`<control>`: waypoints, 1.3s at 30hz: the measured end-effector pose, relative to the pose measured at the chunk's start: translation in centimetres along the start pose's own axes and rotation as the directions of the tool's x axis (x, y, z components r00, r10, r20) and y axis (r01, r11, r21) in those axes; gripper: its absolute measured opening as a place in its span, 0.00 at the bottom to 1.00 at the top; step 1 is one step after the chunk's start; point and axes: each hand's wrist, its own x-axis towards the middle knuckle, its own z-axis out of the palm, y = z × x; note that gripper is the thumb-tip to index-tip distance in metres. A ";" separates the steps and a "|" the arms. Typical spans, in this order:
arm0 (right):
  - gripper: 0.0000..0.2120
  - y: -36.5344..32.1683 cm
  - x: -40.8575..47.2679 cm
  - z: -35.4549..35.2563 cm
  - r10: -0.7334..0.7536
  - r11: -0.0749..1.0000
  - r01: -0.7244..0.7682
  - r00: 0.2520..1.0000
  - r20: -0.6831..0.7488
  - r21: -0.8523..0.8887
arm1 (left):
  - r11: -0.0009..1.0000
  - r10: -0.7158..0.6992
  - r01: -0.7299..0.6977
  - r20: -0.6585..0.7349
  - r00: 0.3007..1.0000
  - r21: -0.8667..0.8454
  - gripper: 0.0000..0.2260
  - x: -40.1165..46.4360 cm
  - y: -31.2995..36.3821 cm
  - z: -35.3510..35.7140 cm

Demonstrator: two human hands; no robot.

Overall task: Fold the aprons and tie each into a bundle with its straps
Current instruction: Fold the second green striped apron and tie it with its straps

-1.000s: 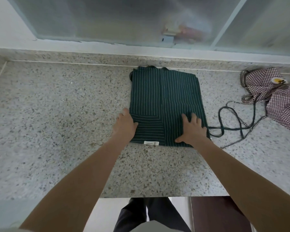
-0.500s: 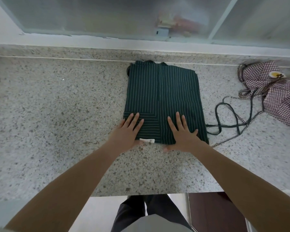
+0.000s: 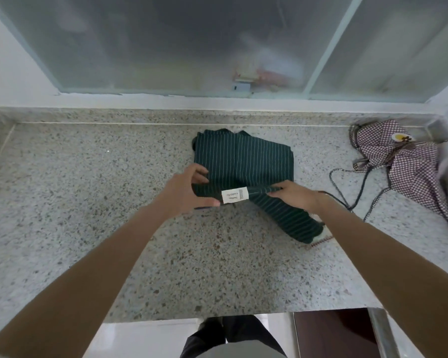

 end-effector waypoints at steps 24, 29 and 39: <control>0.14 0.7 0.6 -7.1 -0.038 0.975 -0.022 0.964 -0.265 -0.220 | 0.995 -0.094 0.070 -0.467 0.879 -0.068 0.11 4.3 2.7 -1.2; 0.12 0.1 3.0 -7.9 -0.009 1.000 0.005 0.894 -0.448 -0.010 | 0.965 -0.259 0.247 -0.480 0.838 -0.089 0.13 6.1 0.7 -0.7; 0.12 0.3 9.5 -6.0 0.028 0.962 0.118 0.853 -0.522 0.244 | 0.857 -0.515 0.429 -0.486 0.706 -0.286 0.15 9.5 -3.9 0.1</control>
